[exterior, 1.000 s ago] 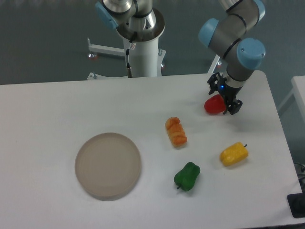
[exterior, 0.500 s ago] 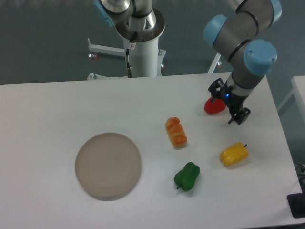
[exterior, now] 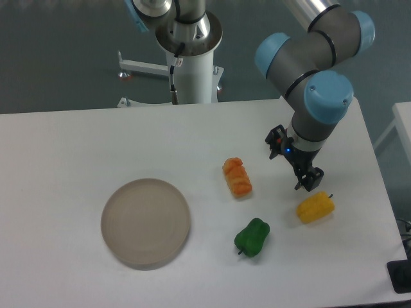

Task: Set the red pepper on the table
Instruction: 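Lift the open gripper away from the red pepper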

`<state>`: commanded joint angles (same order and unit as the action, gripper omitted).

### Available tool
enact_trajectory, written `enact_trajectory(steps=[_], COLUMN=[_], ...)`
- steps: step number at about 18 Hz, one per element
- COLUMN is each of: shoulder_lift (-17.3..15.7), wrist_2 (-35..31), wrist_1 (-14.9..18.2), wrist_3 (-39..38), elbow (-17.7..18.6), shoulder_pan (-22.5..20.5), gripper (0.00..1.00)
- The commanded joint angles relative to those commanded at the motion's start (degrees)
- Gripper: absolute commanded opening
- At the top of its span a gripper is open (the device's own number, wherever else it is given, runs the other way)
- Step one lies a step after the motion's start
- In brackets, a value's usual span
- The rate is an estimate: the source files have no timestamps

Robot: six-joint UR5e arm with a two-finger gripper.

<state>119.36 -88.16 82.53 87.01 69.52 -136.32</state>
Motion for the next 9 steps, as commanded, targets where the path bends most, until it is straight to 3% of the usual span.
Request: enact_trajectory(steps=[9], shoulder_lift=[-0.3], wrist_2=[0.3], wrist_1=[0.0], wrist_3=[0.1], elbow=[0.4], shoulder_pan=[0.0], gripper=[1.0])
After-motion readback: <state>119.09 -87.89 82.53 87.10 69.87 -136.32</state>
